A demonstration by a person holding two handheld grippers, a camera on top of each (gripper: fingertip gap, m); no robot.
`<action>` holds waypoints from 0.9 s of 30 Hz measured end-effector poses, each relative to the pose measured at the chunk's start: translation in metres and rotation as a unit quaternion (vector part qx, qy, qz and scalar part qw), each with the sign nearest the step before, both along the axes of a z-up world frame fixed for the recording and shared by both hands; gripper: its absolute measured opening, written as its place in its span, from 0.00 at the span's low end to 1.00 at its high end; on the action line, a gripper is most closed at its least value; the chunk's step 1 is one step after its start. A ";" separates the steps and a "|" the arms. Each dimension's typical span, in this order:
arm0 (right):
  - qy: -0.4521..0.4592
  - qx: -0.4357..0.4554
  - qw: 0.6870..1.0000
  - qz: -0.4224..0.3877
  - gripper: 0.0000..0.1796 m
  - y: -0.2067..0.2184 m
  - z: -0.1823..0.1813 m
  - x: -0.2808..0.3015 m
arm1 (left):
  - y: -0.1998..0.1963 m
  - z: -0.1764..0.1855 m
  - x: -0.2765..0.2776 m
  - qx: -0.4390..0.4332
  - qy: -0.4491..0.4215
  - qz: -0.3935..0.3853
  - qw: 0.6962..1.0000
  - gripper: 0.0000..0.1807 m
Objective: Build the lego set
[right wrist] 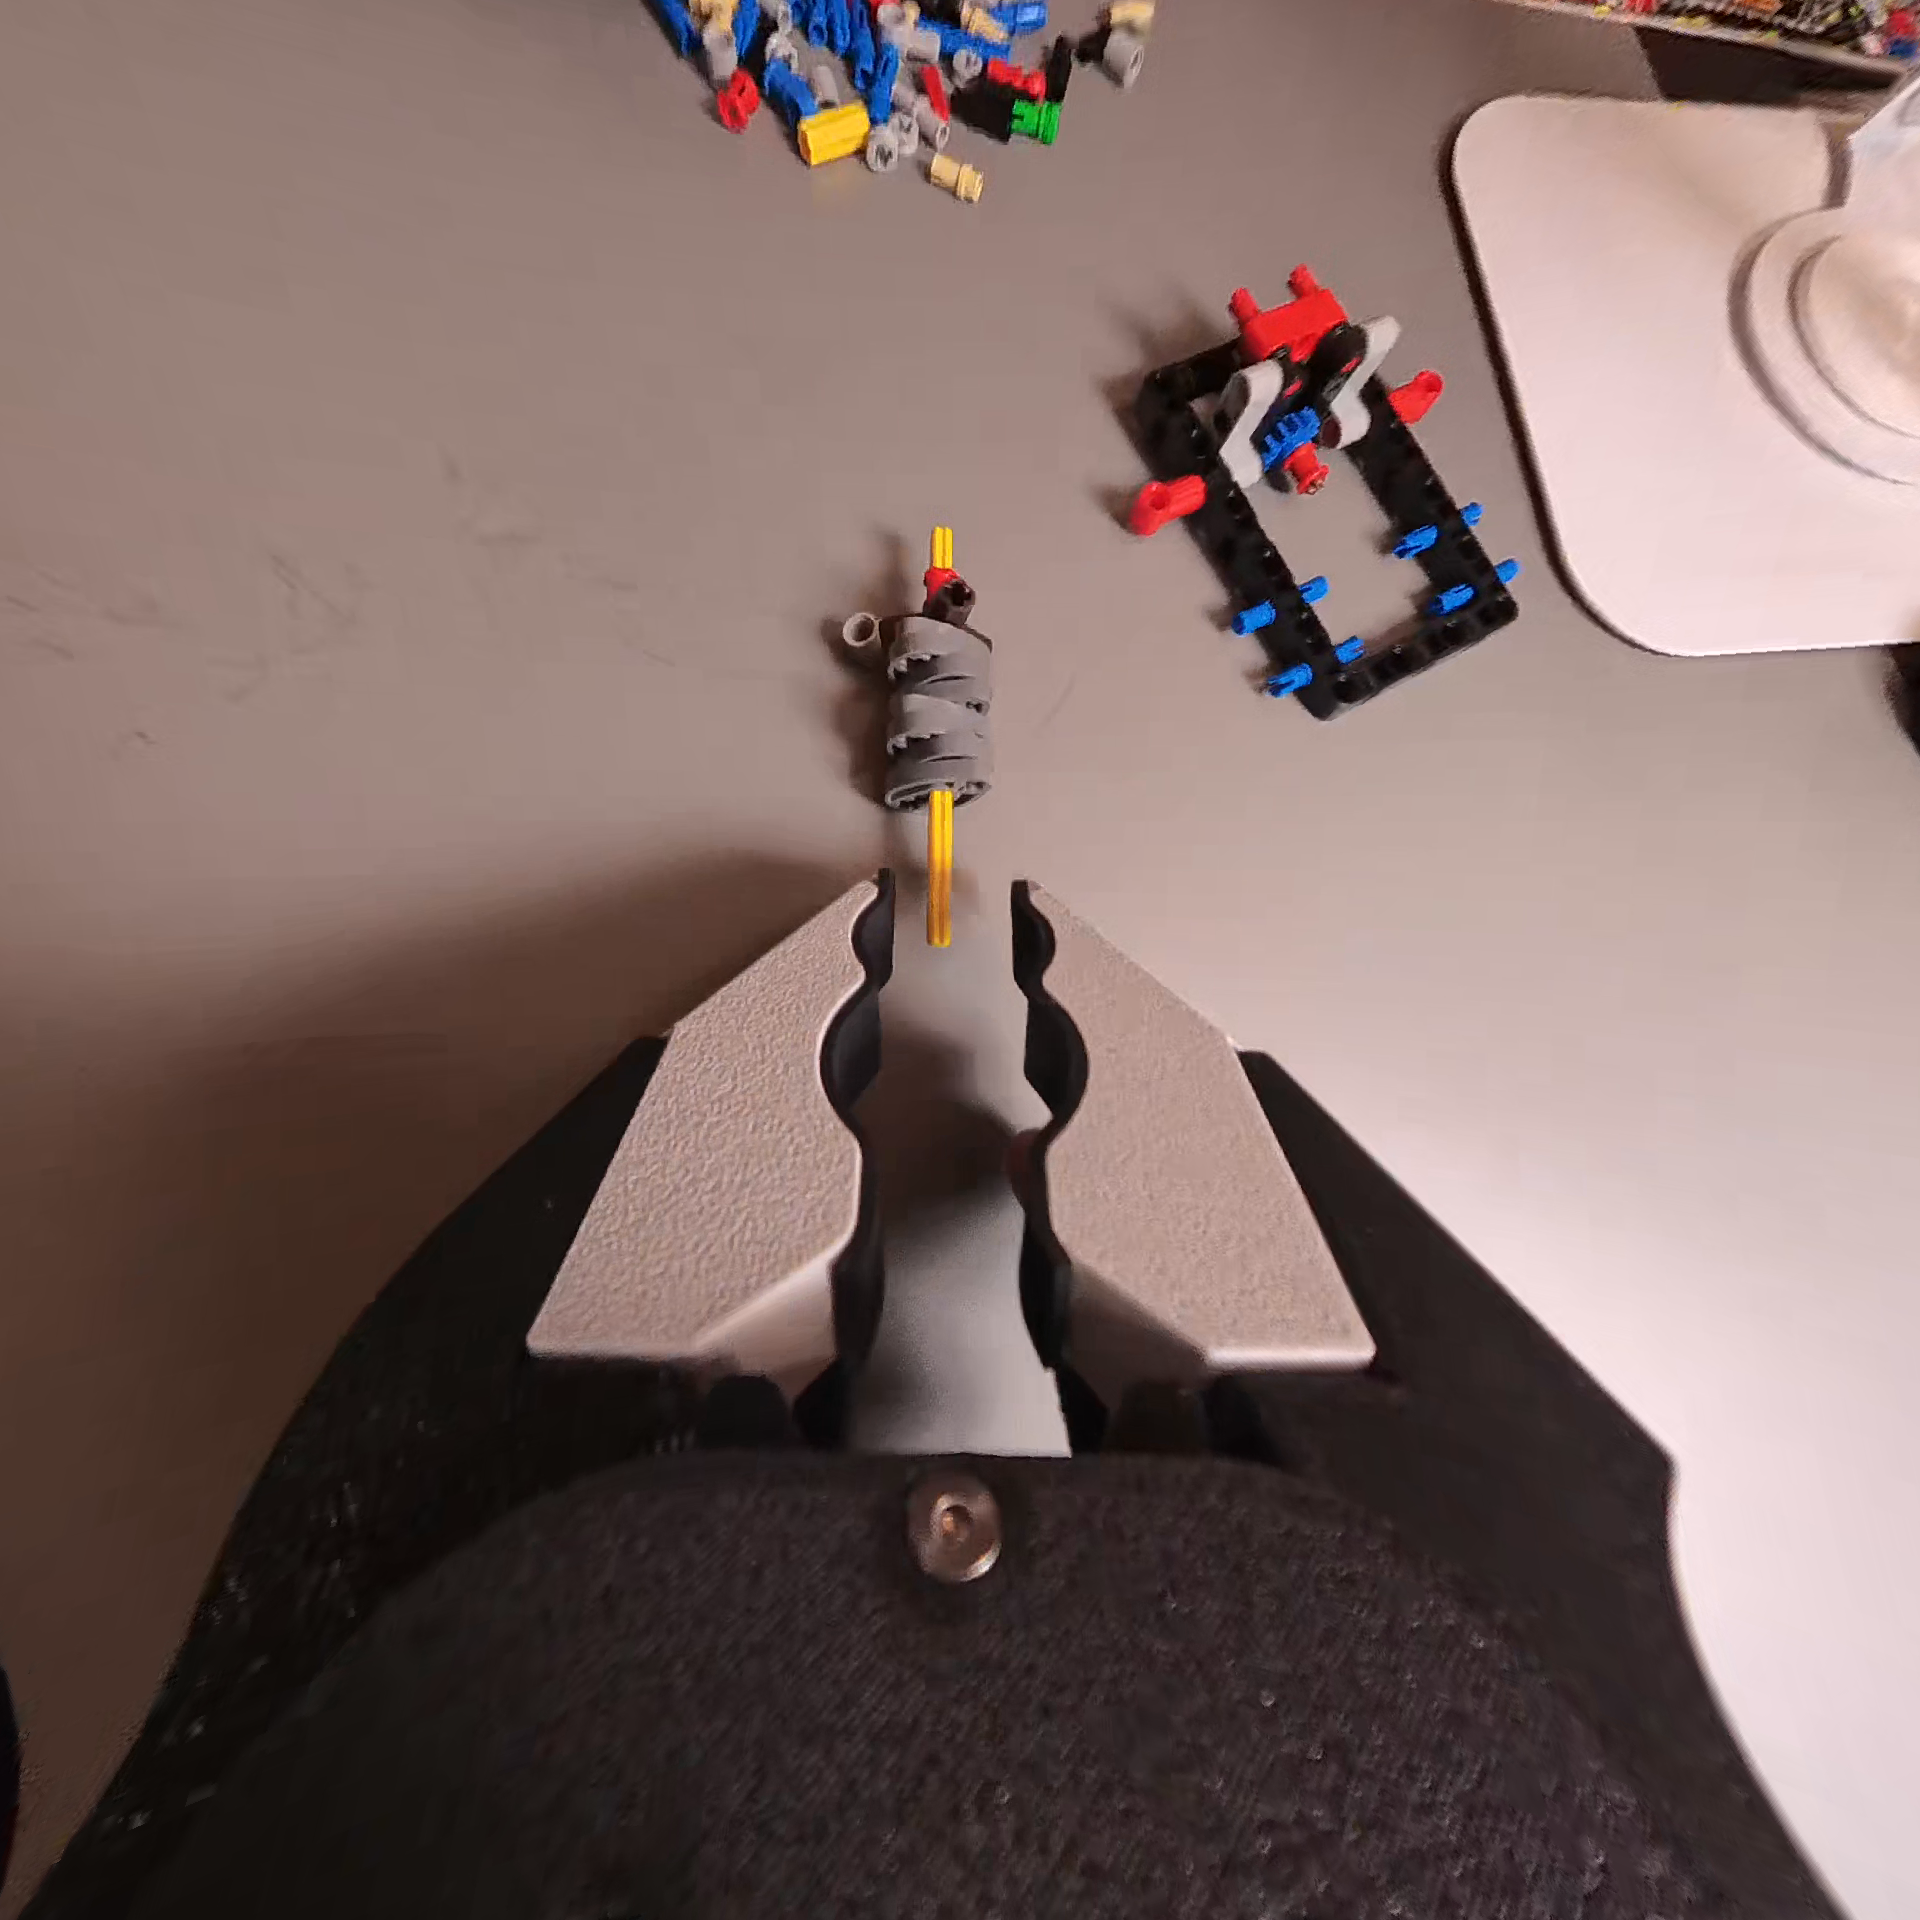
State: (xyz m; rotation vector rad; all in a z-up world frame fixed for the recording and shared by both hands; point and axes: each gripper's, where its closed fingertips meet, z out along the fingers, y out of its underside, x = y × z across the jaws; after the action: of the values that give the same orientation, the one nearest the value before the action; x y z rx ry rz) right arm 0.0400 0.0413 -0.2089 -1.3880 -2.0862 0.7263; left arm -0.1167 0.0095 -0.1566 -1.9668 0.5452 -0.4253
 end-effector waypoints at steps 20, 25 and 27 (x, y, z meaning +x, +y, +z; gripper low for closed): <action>0.132 0.128 0.983 0.018 0.01 0.001 0.024 0.007 | 0.041 -0.062 0.044 -0.142 0.159 -0.193 0.958 0.33; 0.202 0.138 0.970 0.017 0.01 -0.003 0.051 0.017 | -0.002 -0.060 0.065 -0.140 0.171 -0.352 0.910 0.32; 0.217 0.128 0.968 0.024 0.01 -0.008 0.054 0.019 | -0.010 -0.061 0.070 -0.134 0.184 -0.379 0.897 0.33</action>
State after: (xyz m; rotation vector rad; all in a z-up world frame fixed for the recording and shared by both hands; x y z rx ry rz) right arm 0.0595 0.0331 -0.1547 -0.9417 -1.7951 0.6784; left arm -0.0469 -0.0001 -0.2172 -2.0457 1.5941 -0.6294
